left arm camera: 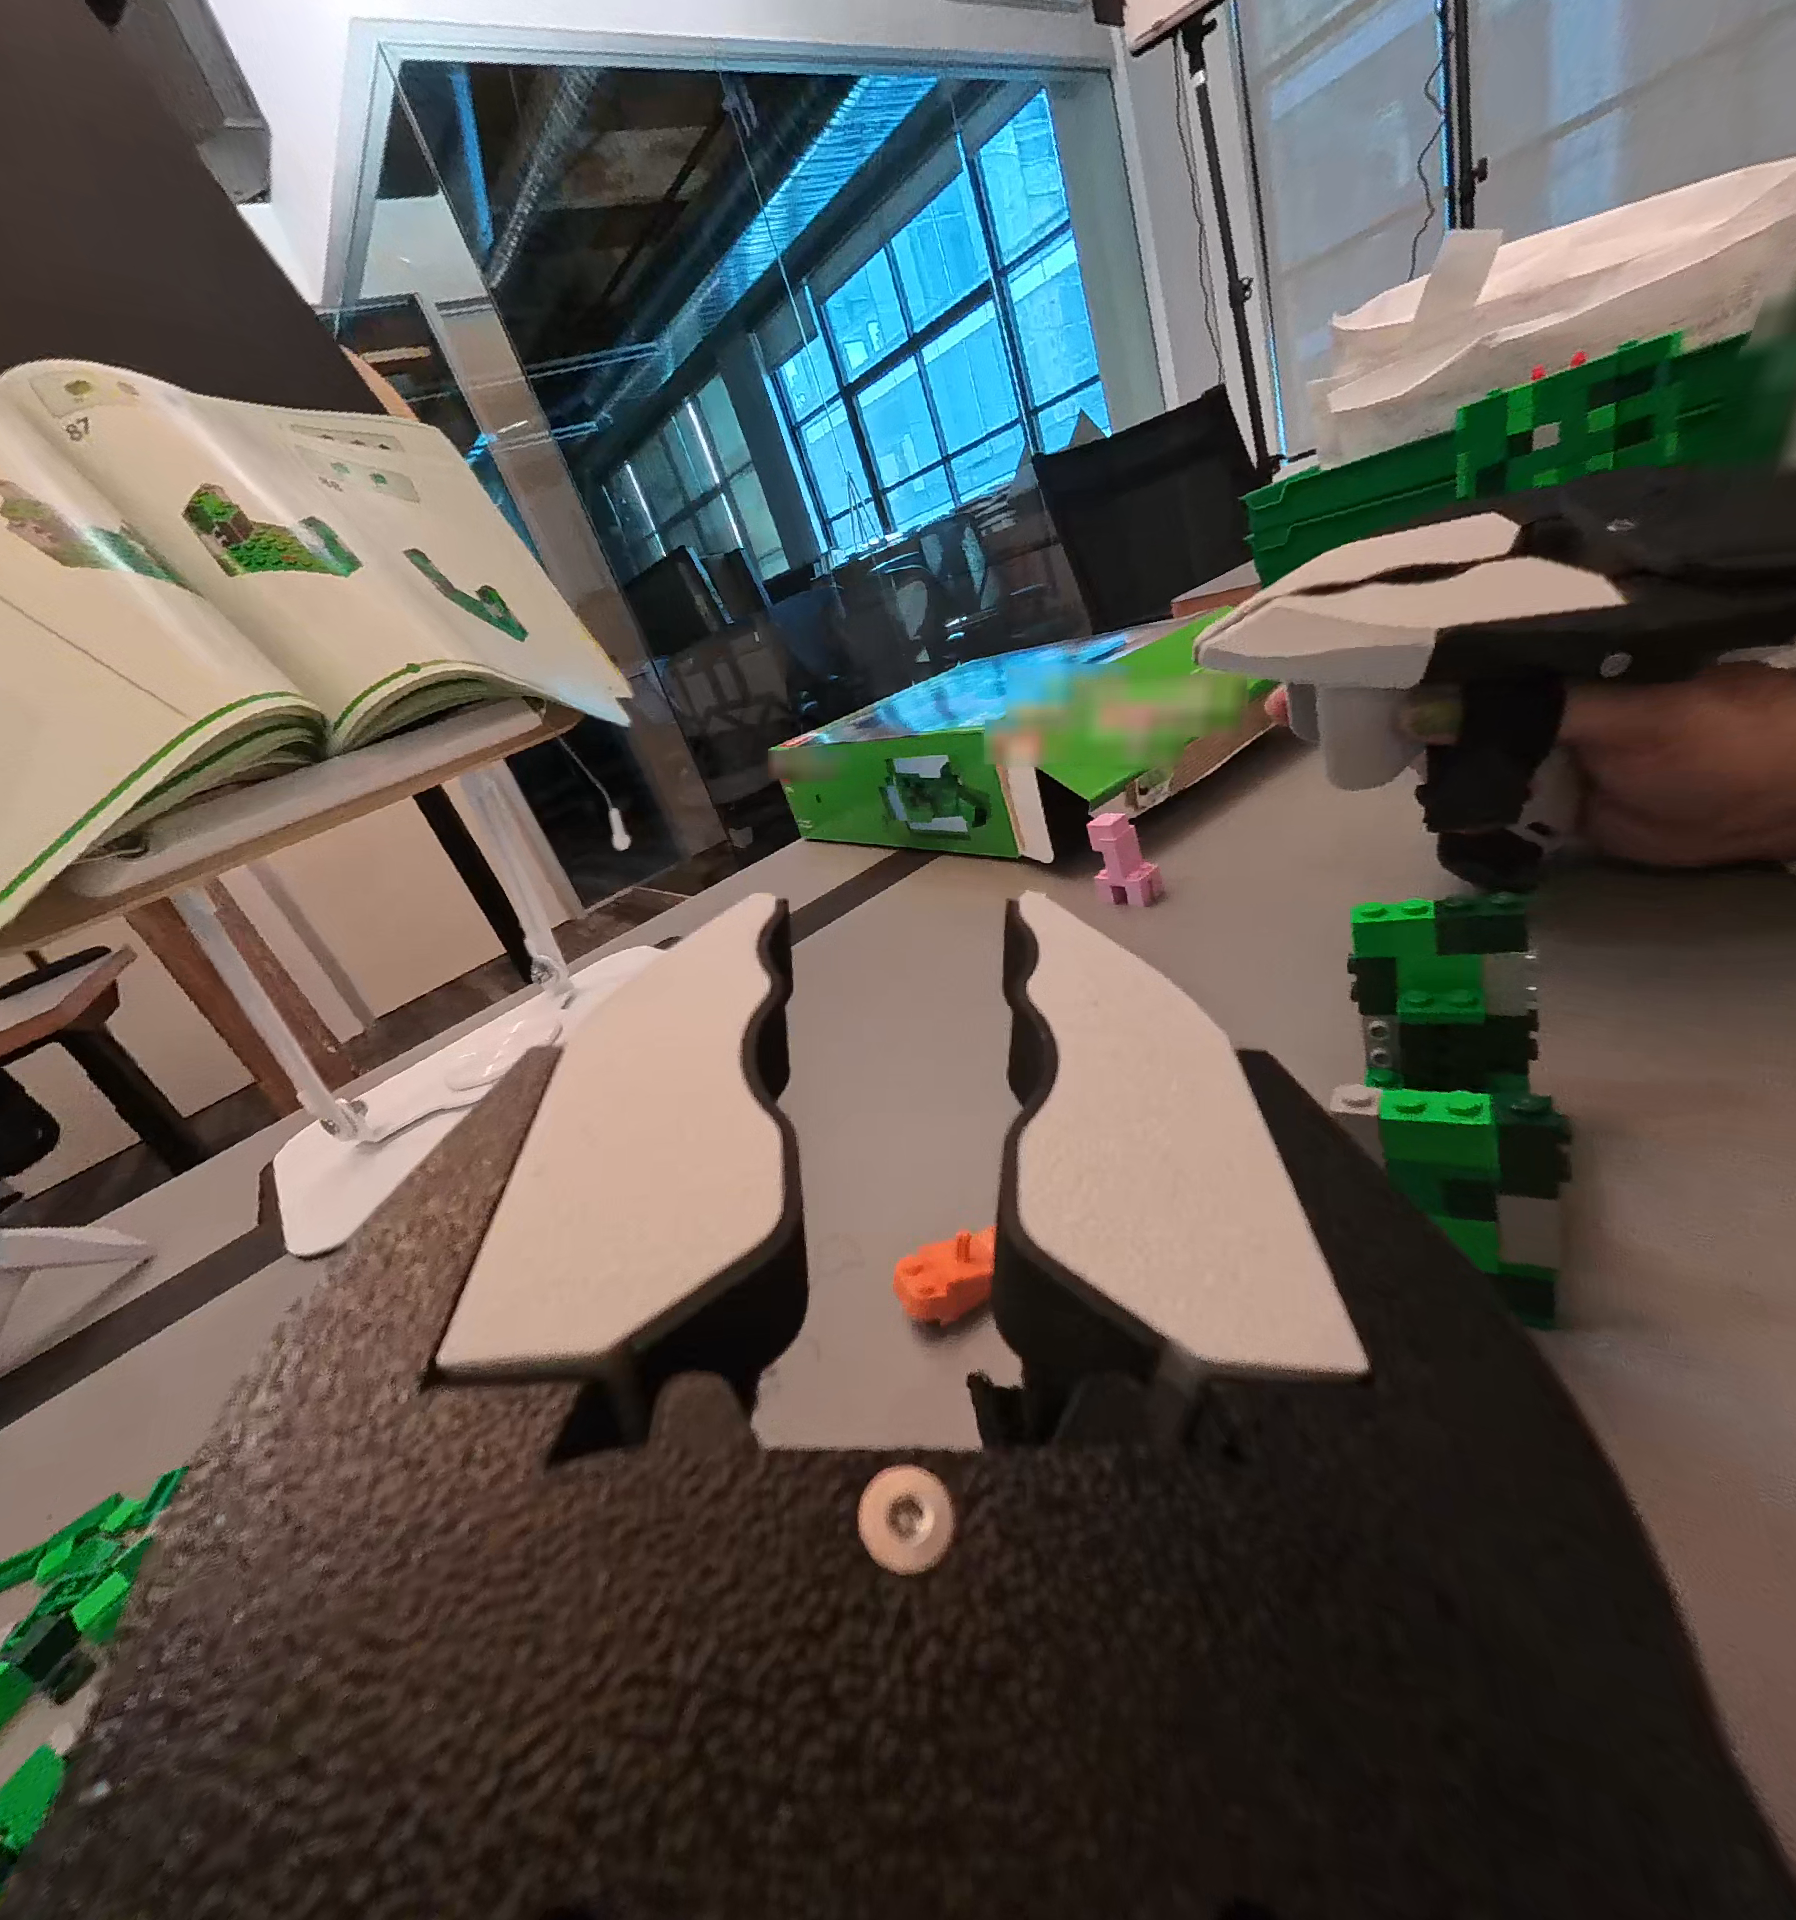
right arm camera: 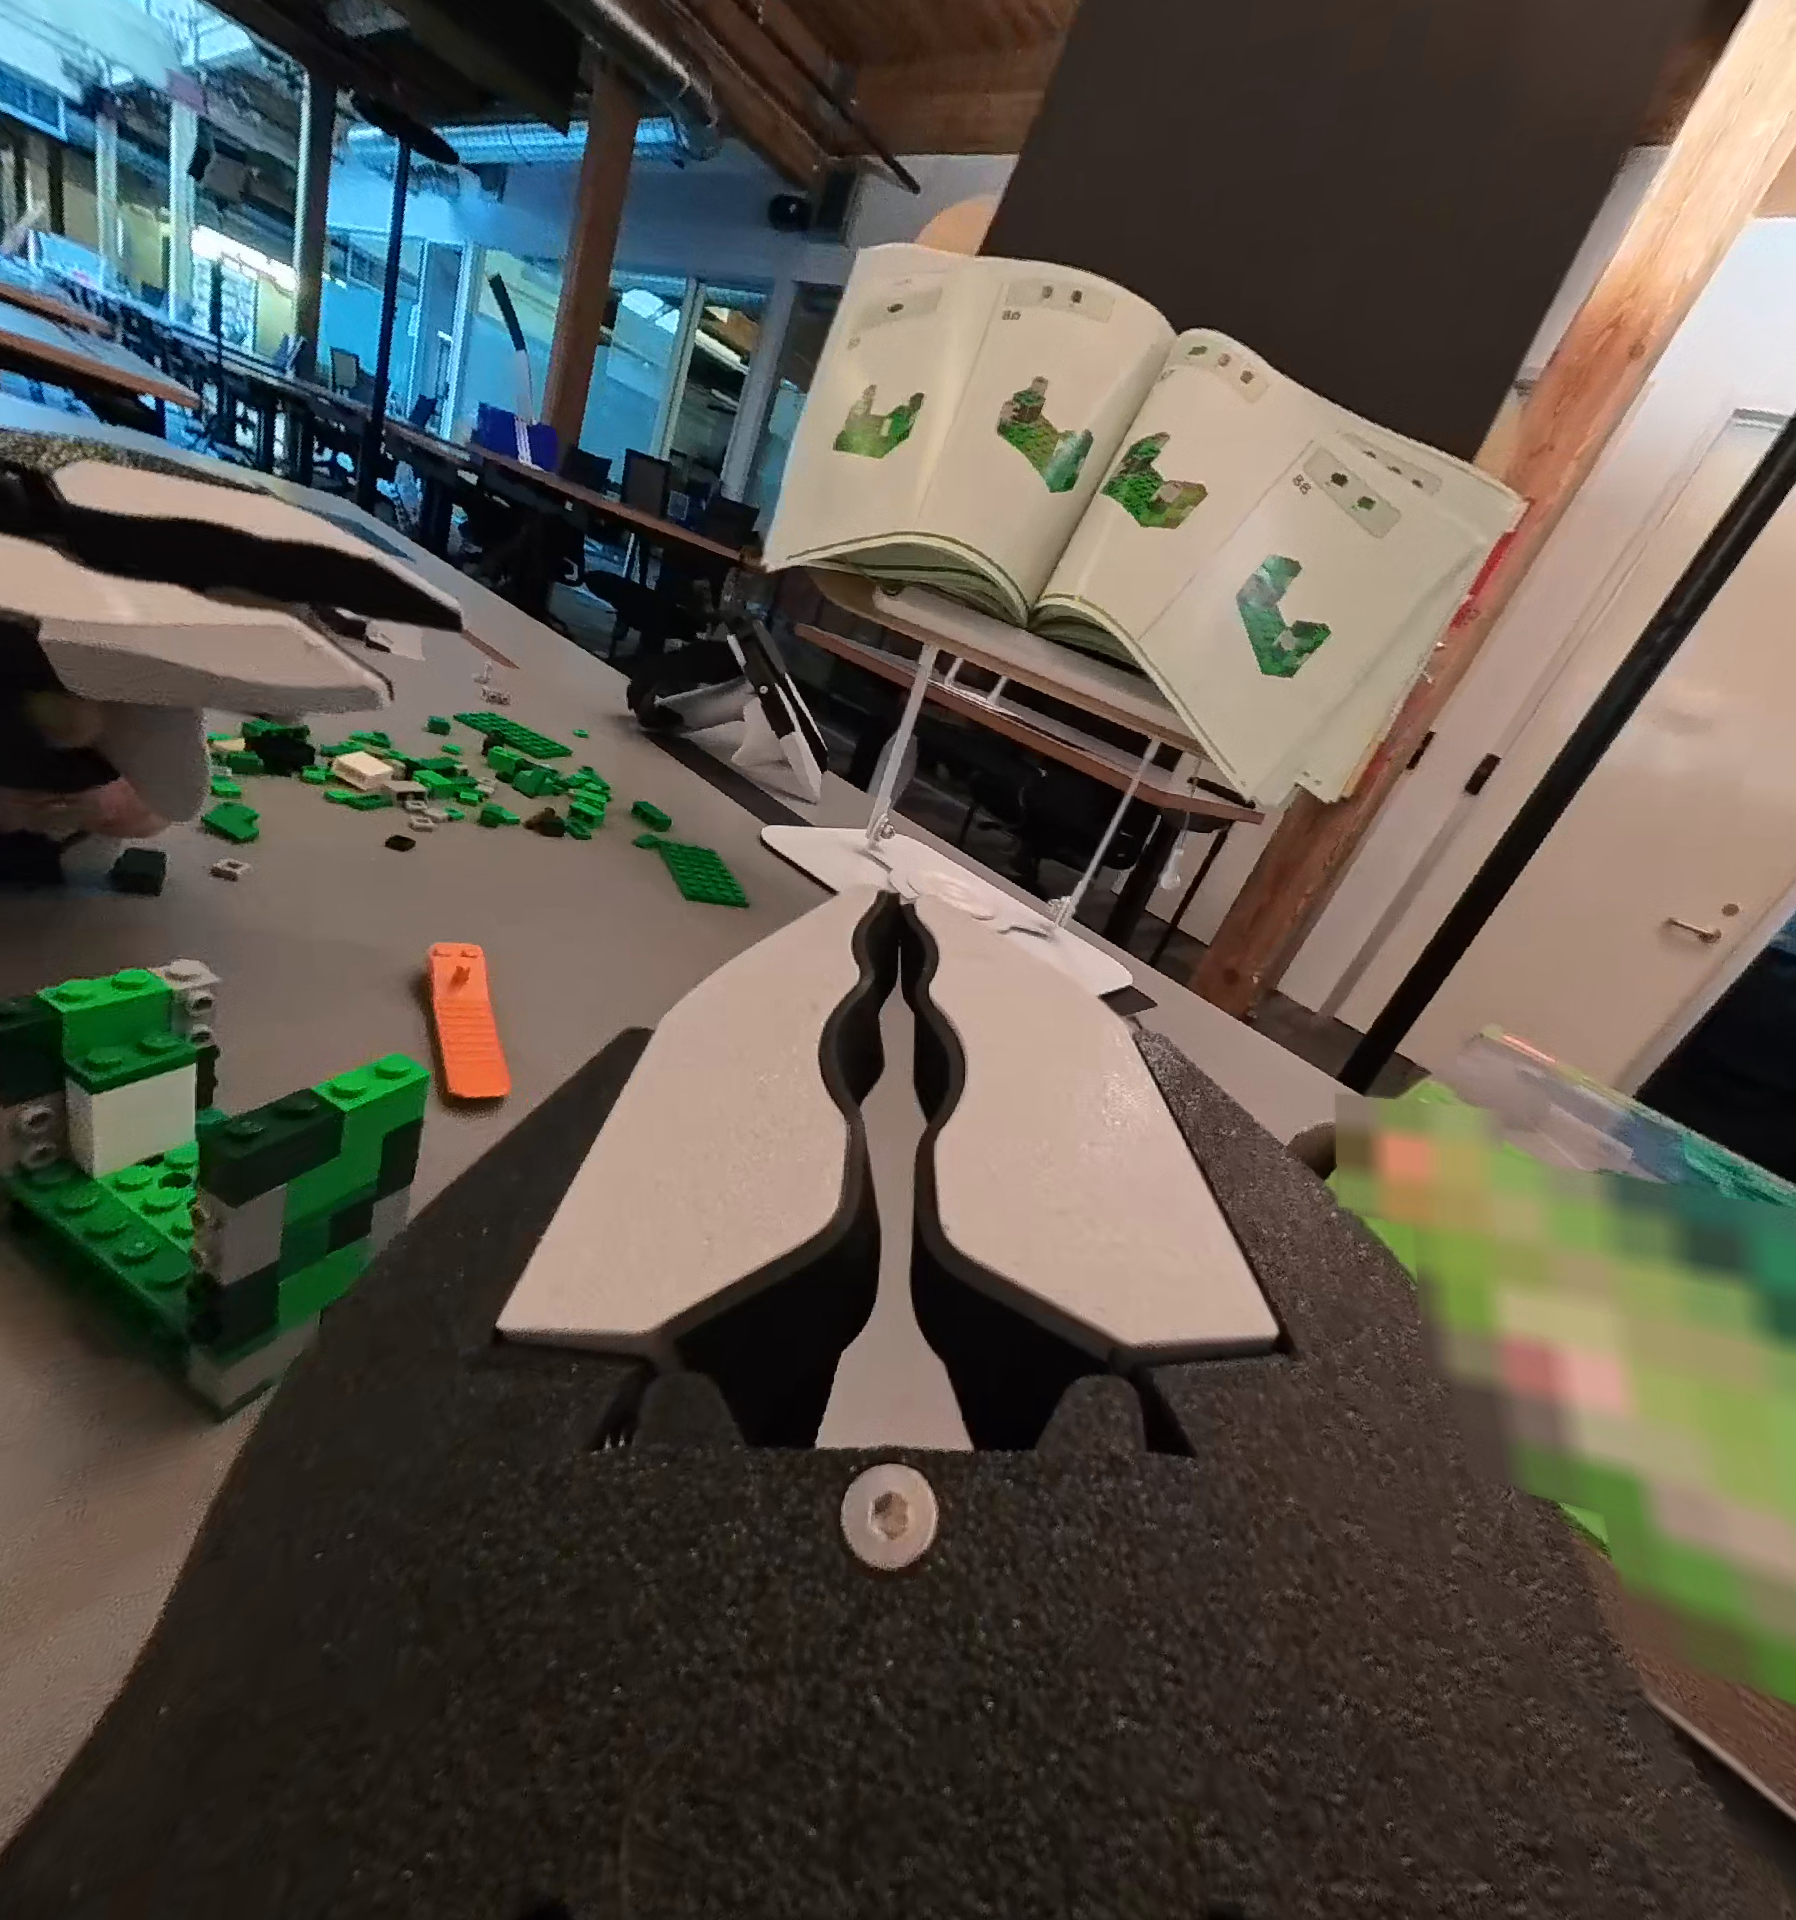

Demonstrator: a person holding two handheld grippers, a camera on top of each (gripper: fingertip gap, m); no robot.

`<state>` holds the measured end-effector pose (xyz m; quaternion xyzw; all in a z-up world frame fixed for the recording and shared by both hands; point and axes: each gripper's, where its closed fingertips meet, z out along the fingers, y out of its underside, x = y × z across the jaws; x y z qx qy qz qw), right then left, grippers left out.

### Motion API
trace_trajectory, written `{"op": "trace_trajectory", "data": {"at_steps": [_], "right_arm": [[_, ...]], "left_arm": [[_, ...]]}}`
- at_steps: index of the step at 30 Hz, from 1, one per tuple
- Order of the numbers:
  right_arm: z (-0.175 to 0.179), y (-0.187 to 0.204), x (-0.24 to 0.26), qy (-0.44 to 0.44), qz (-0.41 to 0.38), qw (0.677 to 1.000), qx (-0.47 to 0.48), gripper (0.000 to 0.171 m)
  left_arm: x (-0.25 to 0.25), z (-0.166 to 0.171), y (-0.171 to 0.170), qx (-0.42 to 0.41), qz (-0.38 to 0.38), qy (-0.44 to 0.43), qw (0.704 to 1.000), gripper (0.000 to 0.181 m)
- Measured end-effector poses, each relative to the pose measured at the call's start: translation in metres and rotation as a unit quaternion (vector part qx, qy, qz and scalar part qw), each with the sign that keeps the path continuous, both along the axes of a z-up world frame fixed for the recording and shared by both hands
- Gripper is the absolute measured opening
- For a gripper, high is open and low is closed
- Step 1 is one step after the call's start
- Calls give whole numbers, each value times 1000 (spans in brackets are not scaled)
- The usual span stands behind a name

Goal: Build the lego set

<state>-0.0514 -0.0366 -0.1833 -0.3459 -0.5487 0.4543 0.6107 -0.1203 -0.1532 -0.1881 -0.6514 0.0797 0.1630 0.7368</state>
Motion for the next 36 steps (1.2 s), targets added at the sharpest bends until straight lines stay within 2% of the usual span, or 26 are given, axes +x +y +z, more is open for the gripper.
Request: {"op": "trace_trajectory", "data": {"at_steps": [5, 10, 16, 20, 22, 24, 27, 30, 36], "right_arm": [[-5, -6, -2, -12, 12, 1000, 25, 0], [-8, -11, 1, -29, 50, 998, -4, 0], [-14, -20, 4, -63, 109, 992, -24, 0], [-13, -21, 11, -74, 147, 985, -59, 0], [-8, -10, 13, -56, 120, 988, -78, 2], [-10, -15, 18, -64, 153, 984, -71, 7], [-21, -39, 29, -132, 265, 952, -74, 38], [-41, -57, 36, -238, 323, 912, -82, 69], [-87, -82, 38, -395, 356, 847, -10, 71]], "left_arm": [[16, 4, -1, 10, -26, 27, 999, 38], [22, -2, 3, -11, -35, 58, 998, 36], [8, -2, 1, -17, -8, 46, 999, 20], [10, -3, -3, -23, -31, 37, 999, 0], [11, -4, -2, -28, -38, 33, 998, 0], [11, -1, -2, -15, -33, 37, 999, 0], [17, 1, 1, -5, -53, 30, 998, 0], [23, -4, 1, -15, -79, 11, 997, 0], [43, -10, -7, -47, -168, -10, 985, 0]]}}
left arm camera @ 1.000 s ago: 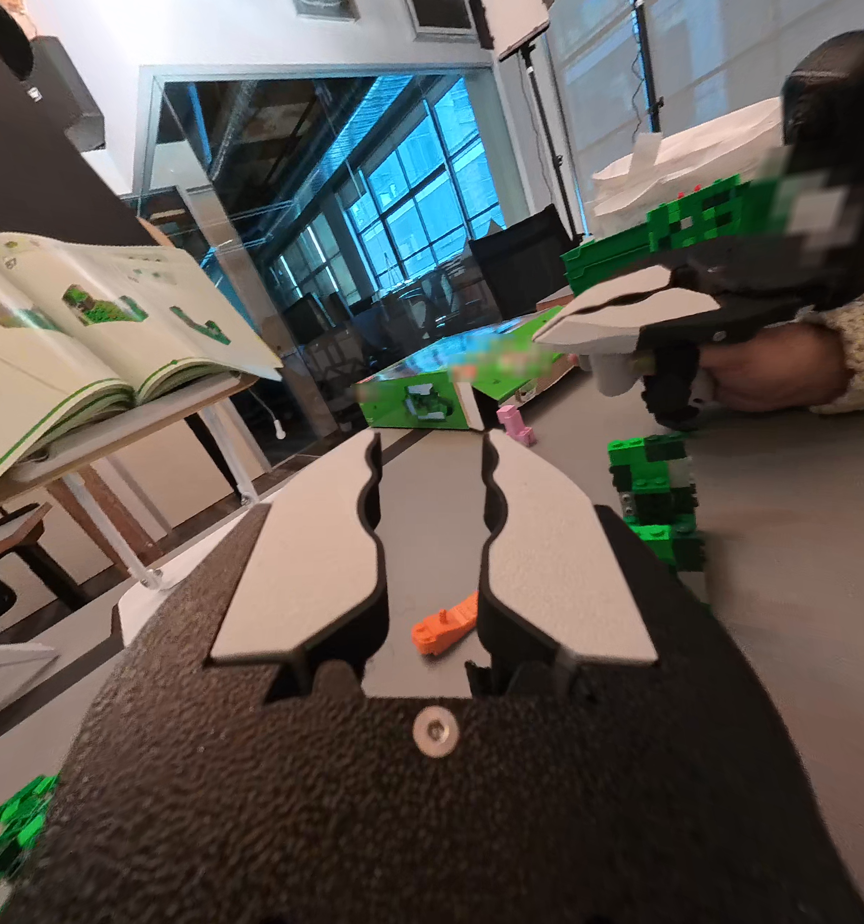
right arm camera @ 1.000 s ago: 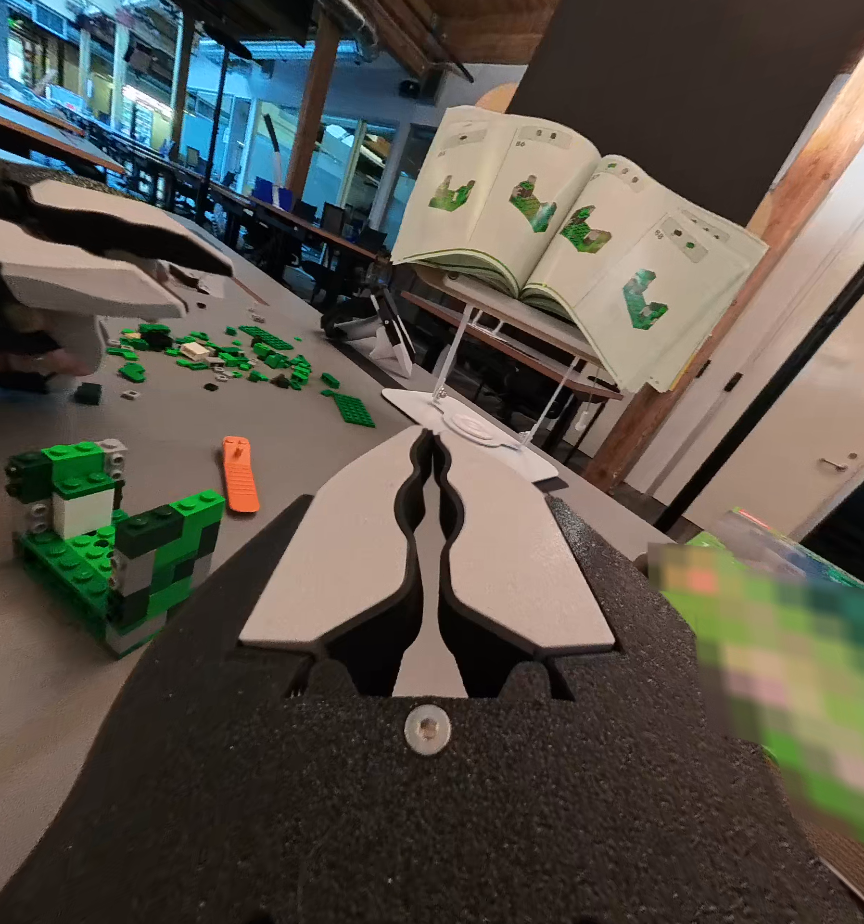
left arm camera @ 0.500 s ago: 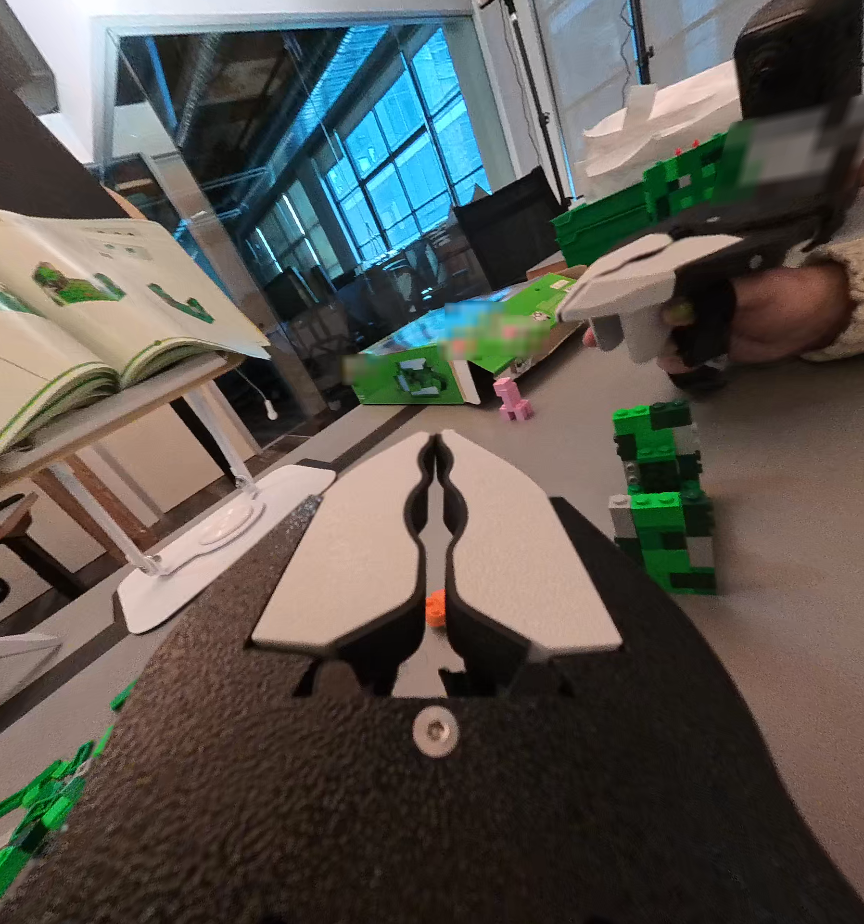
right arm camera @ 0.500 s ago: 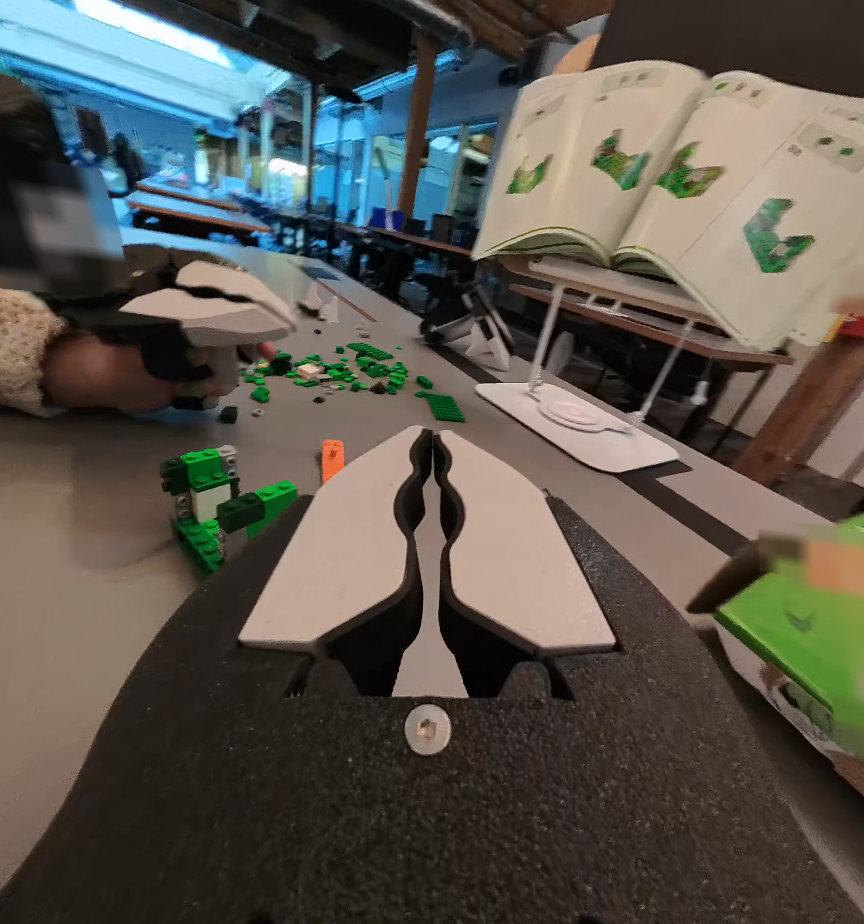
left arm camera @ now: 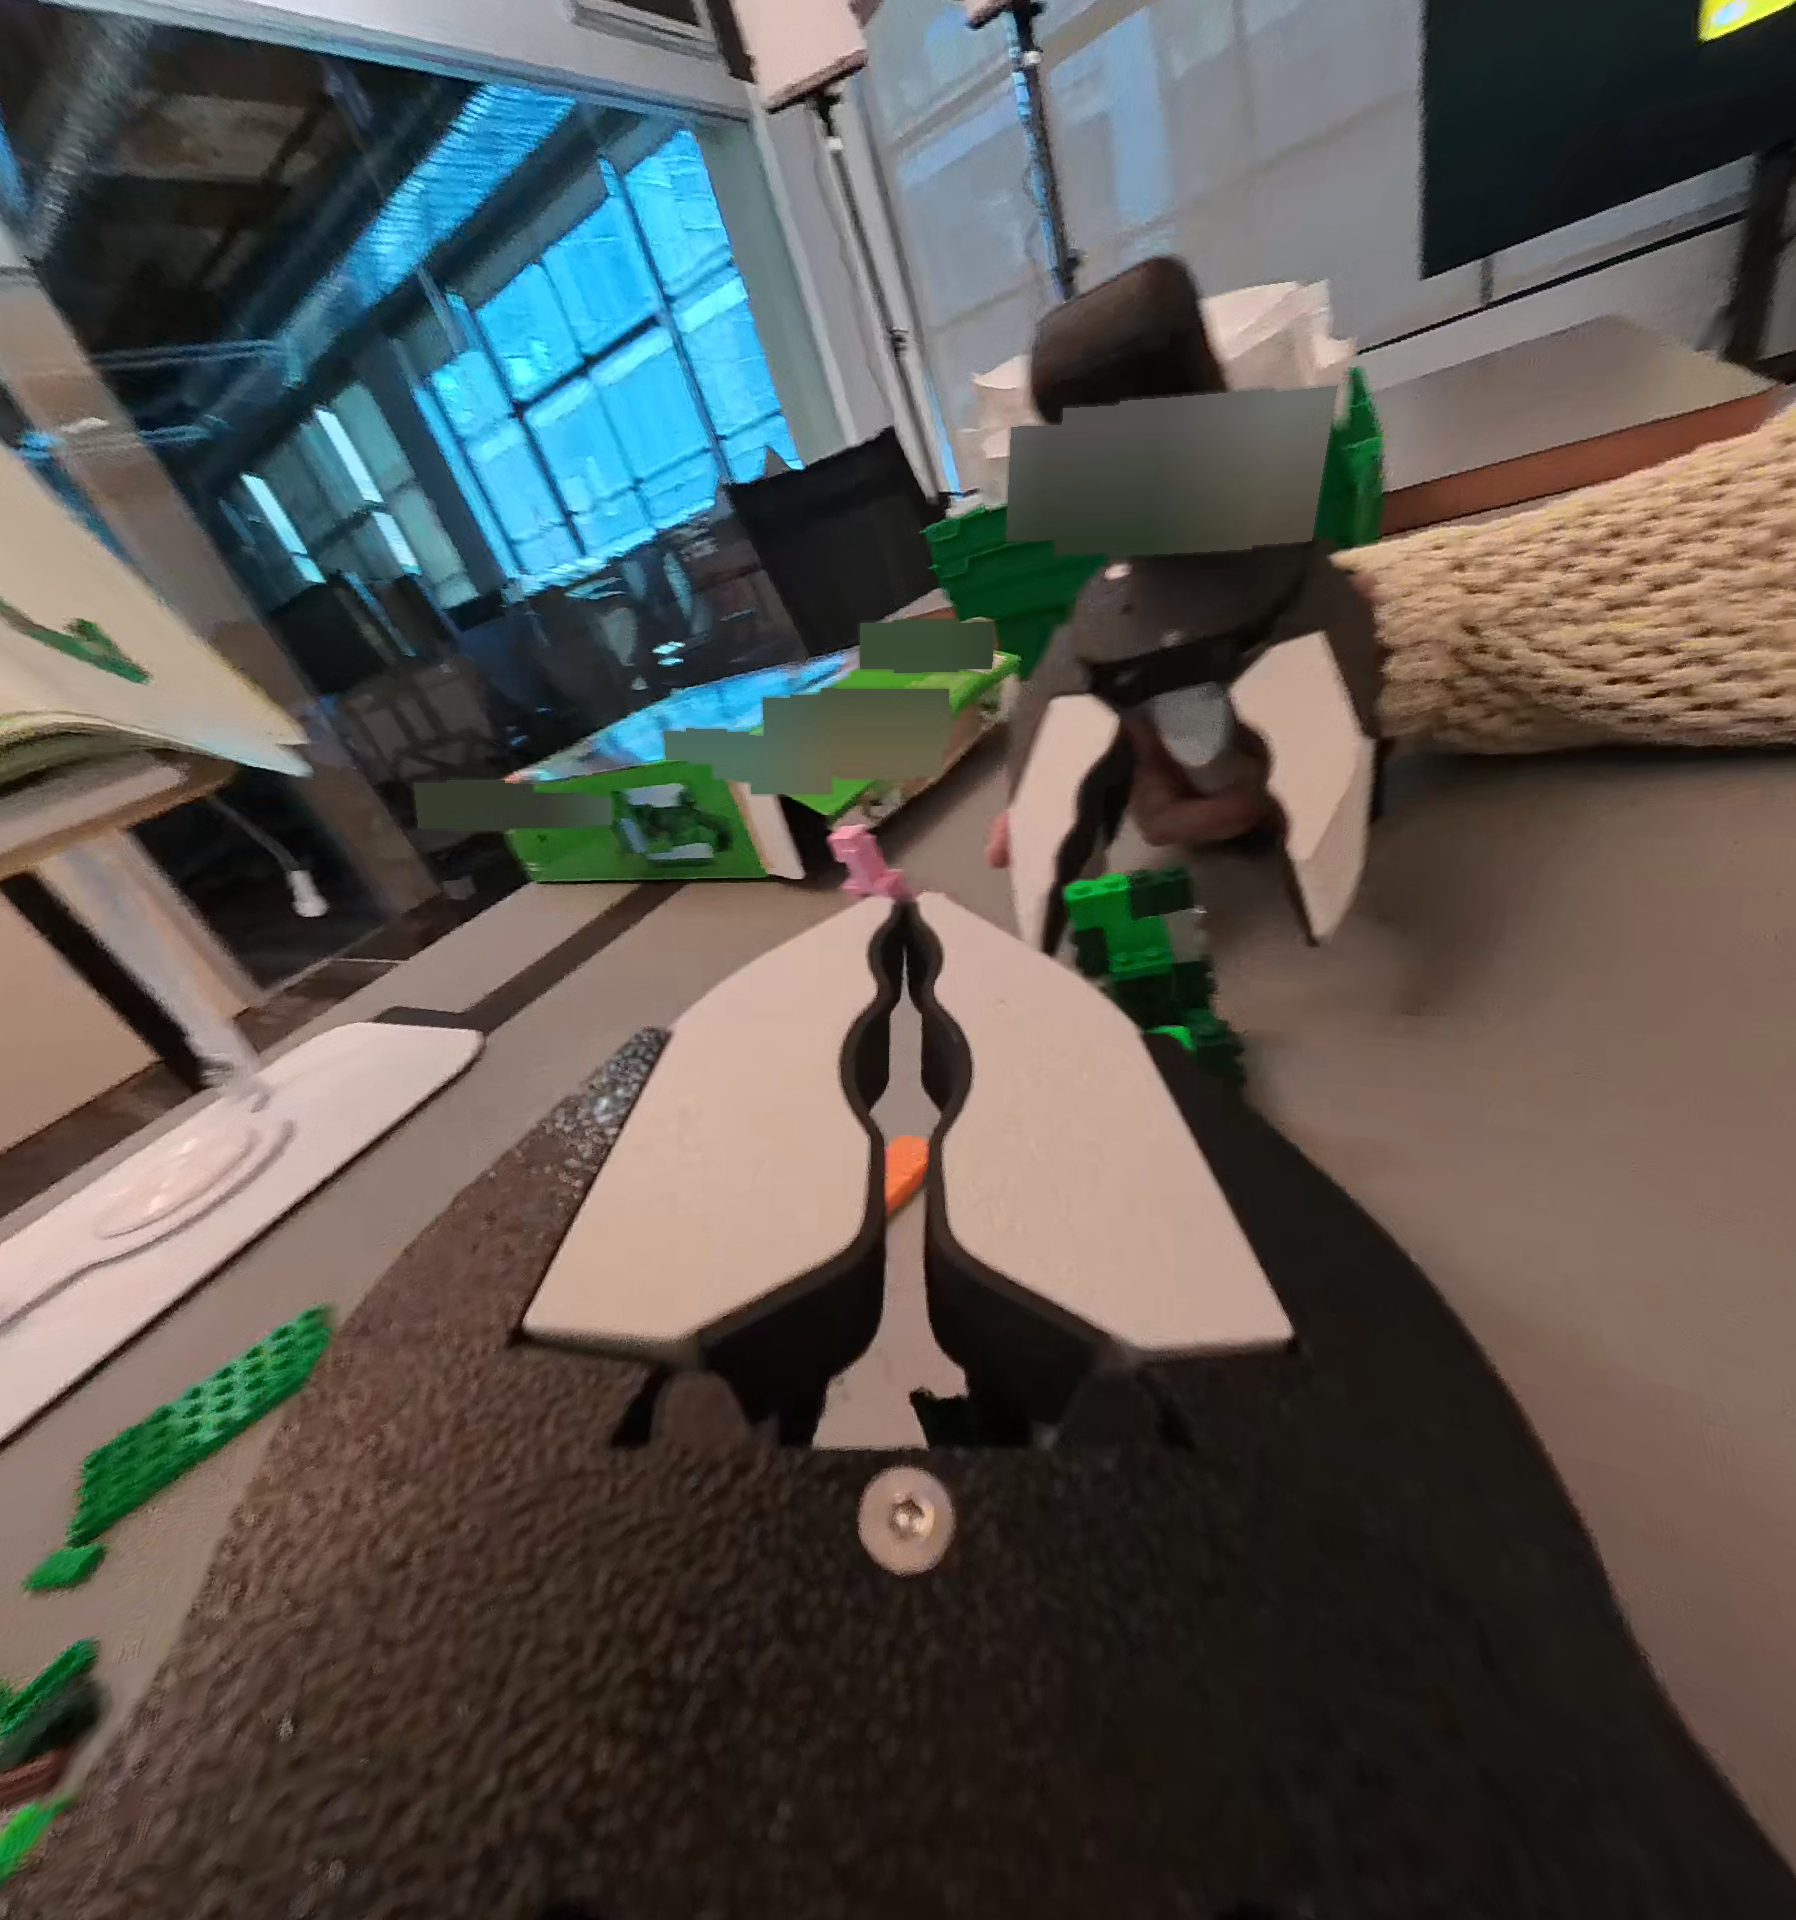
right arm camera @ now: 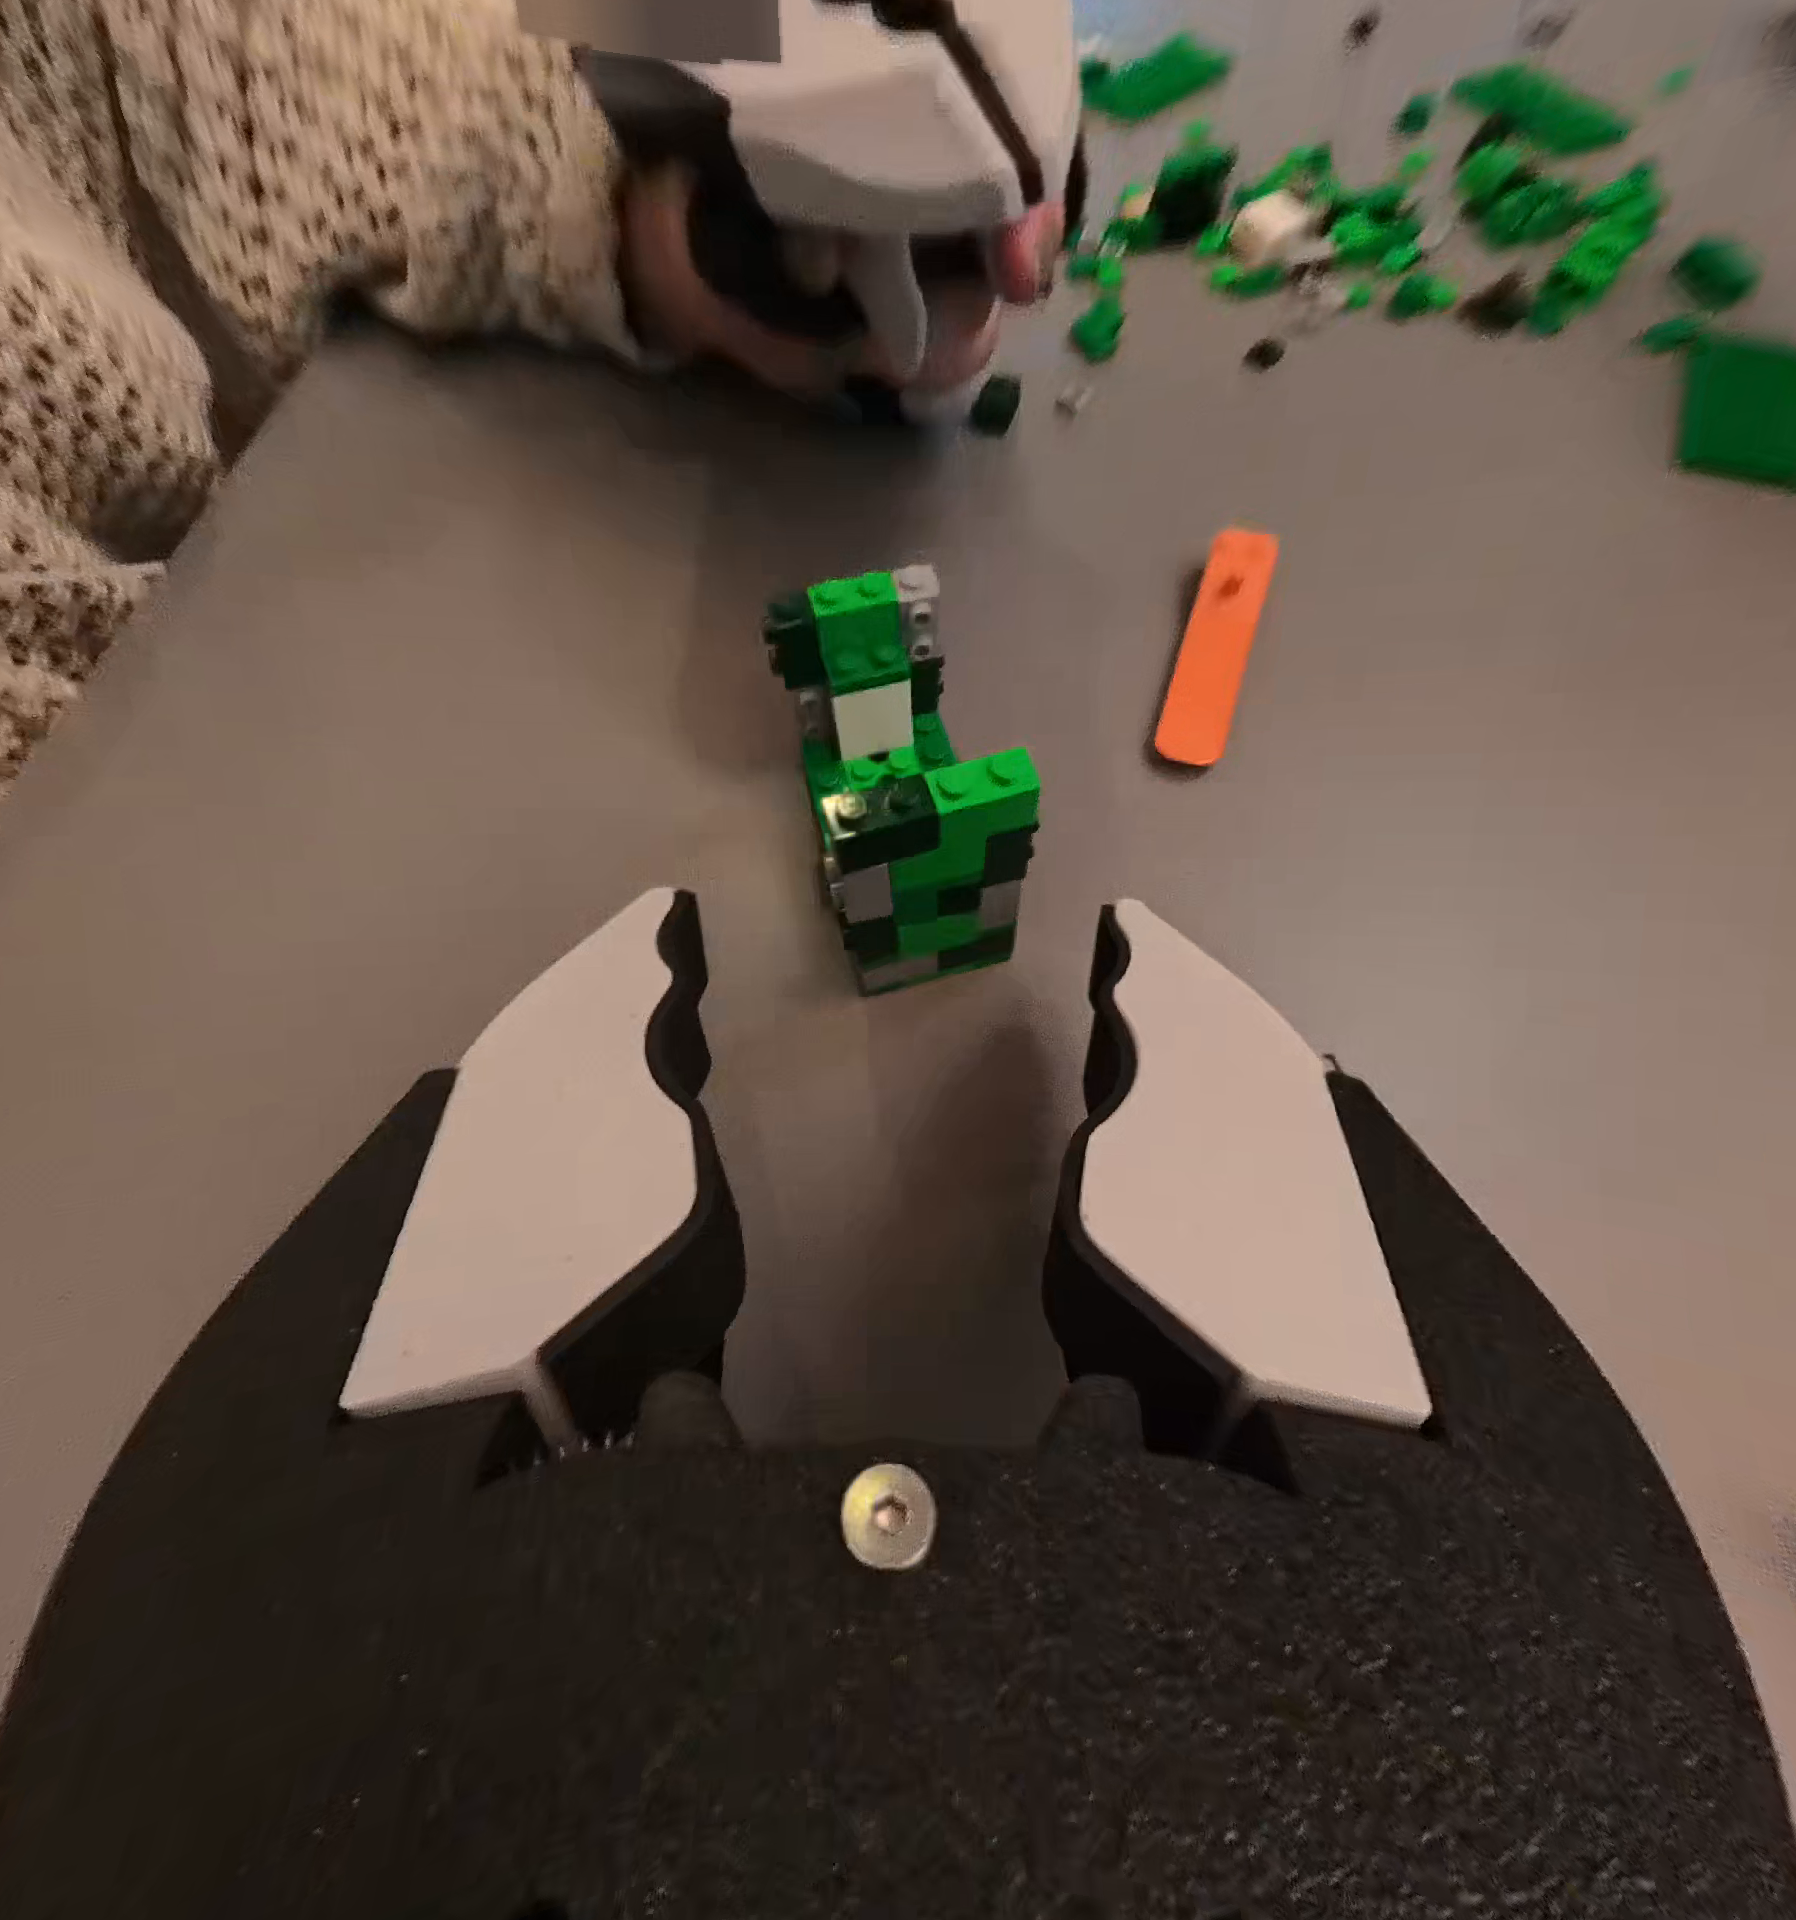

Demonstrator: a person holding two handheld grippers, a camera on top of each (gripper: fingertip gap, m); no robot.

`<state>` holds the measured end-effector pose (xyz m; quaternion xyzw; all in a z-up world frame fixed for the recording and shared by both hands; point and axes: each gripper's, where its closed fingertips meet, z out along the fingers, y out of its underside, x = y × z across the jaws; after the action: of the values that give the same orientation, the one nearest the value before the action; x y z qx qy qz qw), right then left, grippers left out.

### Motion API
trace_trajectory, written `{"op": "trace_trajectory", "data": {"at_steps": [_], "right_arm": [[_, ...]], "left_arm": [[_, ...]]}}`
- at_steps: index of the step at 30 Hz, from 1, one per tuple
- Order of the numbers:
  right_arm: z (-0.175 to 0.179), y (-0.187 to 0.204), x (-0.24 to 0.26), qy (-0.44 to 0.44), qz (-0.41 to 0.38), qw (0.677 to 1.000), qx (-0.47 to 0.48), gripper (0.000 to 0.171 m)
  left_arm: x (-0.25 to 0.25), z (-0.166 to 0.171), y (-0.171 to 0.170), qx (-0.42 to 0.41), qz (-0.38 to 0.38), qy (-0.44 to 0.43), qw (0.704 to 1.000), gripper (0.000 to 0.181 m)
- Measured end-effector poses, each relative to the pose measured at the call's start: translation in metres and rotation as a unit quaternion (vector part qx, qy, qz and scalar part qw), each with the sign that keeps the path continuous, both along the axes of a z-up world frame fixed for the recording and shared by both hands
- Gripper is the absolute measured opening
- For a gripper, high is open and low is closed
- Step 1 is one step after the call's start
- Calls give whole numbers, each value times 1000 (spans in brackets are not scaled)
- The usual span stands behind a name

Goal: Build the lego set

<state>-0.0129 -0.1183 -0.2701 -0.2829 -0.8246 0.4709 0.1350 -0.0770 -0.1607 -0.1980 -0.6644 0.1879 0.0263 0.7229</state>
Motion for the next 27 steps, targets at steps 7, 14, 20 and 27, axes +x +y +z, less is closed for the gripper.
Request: {"op": "trace_trajectory", "data": {"at_steps": [7, 14, 20, 27], "right_arm": [[-18, -11, -3, -27, 53, 997, 57, 68], [-23, -10, -6, -21, 45, 995, 82, 38], [-23, -12, -2, -23, 38, 996, 80, 38], [-23, -12, -3, -23, 25, 996, 80, 38]], "left_arm": [[9, -16, -11, -98, -101, -50, 989, 9], [24, -46, -6, -213, -104, -29, 971, 68], [34, -59, 1, -242, -94, 18, 966, 63], [37, -58, 3, -242, -105, 8, 965, 44]]}}
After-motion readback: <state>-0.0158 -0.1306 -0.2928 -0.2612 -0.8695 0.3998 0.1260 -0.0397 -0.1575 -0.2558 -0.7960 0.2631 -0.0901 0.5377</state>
